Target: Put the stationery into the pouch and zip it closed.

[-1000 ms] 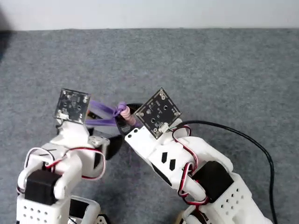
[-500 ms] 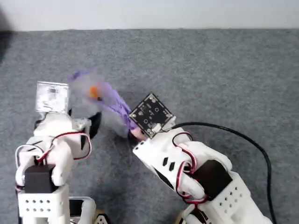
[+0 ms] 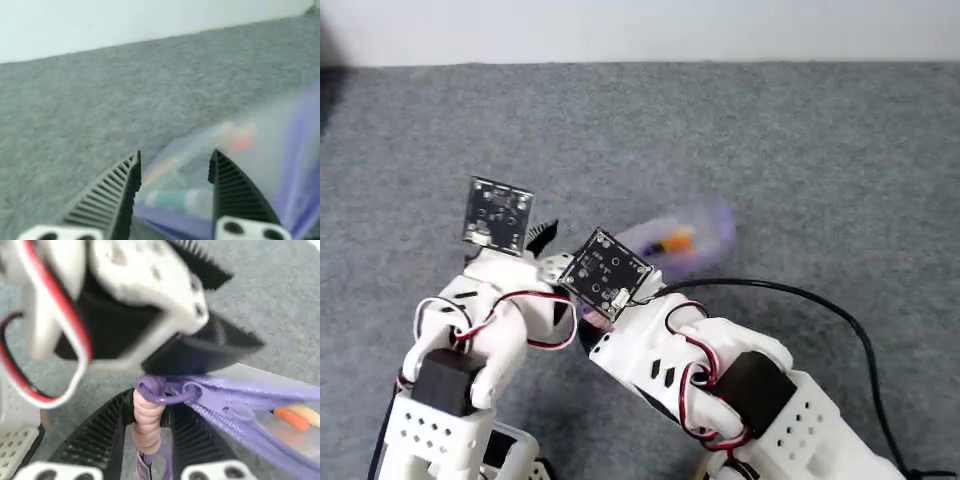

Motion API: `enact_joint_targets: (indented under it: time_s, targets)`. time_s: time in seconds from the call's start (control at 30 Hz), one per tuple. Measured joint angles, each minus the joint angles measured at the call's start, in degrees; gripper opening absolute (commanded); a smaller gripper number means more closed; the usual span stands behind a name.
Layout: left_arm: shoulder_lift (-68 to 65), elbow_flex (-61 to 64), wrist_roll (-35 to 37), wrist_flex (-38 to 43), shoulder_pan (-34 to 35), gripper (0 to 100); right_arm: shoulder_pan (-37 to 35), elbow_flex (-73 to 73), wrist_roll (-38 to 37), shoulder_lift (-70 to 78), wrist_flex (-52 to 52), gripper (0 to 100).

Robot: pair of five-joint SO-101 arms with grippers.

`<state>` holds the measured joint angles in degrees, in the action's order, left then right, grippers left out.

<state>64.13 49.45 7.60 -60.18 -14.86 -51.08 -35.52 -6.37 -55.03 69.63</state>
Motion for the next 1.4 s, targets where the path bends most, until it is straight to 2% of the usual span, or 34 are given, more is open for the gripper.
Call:
enact_joint_targets:
  time_s: [0.17,0.33,0.43,0.53,0.63,0.77,1.03,1.4]
  targets:
    - [0.1,-0.6,-1.8,-3.7,7.2,21,5.3,0.0,0.0,0.0,-3.3,0.8]
    - [0.1,-3.8,-6.5,-8.8,13.4,21,9.3,0.1,-3.4,-0.1,-4.0,0.8]
    - [0.1,-6.1,-8.2,-14.9,11.5,21,10.5,0.8,-4.5,-0.1,-4.3,0.8]
    - [0.1,-8.1,-8.3,-20.6,6.1,21,11.0,1.2,-4.7,0.0,-4.5,0.8]
    - [0.1,-8.9,-6.4,-21.7,0.7,21,11.1,1.4,-4.8,0.0,-4.5,0.8]
    - [0.1,-8.6,-5.5,-18.1,-3.6,21,11.1,1.4,-4.8,0.0,-4.5,0.8]
    - [0.1,1.1,-5.5,-4.8,-5.7,21,11.6,3.1,-7.2,-0.2,-1.0,0.8]
    - [0.0,7.2,-5.4,4.7,-11.4,21,11.7,6.9,-9.1,-1.2,7.7,0.8]
